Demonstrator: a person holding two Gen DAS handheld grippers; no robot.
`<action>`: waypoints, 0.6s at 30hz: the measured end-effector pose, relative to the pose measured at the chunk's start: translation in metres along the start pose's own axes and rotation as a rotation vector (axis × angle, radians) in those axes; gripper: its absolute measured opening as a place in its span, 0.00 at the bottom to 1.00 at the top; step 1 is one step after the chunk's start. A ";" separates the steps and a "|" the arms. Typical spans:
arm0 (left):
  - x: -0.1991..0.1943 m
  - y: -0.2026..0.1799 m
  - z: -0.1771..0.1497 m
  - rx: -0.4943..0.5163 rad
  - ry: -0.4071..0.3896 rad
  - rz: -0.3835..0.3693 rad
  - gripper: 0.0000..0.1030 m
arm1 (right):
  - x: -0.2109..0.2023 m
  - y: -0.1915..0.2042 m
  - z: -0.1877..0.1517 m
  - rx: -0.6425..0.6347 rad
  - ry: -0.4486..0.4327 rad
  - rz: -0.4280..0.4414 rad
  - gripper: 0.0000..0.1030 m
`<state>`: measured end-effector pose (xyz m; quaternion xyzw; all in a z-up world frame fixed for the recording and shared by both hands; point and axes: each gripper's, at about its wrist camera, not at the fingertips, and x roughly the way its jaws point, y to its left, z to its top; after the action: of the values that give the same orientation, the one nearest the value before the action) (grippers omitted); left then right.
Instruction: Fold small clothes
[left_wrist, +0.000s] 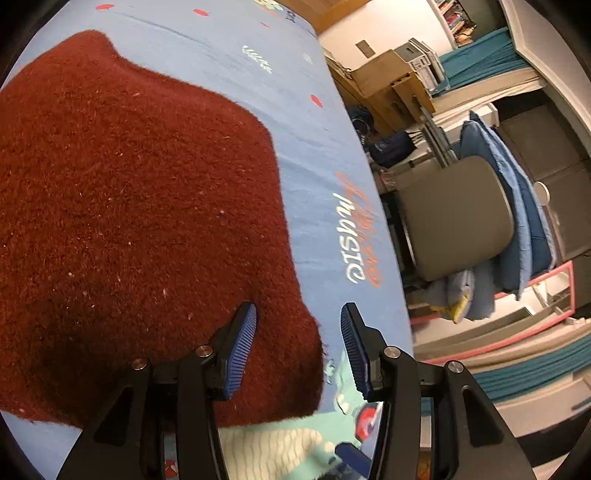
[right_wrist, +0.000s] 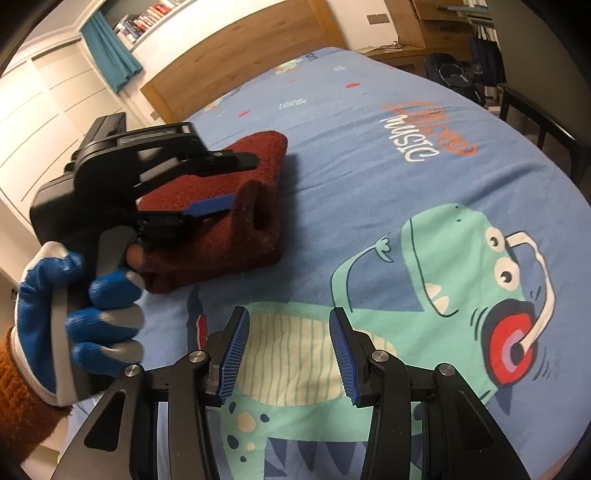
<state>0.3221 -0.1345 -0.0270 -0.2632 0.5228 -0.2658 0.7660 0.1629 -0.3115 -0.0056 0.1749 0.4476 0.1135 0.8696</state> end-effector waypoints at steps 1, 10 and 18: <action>-0.006 -0.003 0.004 0.013 0.005 -0.005 0.41 | -0.001 0.001 0.001 -0.001 -0.002 -0.003 0.45; -0.070 -0.006 0.014 0.177 0.002 0.006 0.41 | -0.005 0.037 0.027 -0.073 -0.031 0.013 0.45; -0.132 0.034 0.024 0.322 -0.076 0.191 0.42 | 0.024 0.096 0.075 -0.183 -0.061 0.042 0.45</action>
<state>0.3083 -0.0169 0.0447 -0.0966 0.4668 -0.2620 0.8392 0.2342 -0.2300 0.0559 0.1075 0.4048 0.1667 0.8926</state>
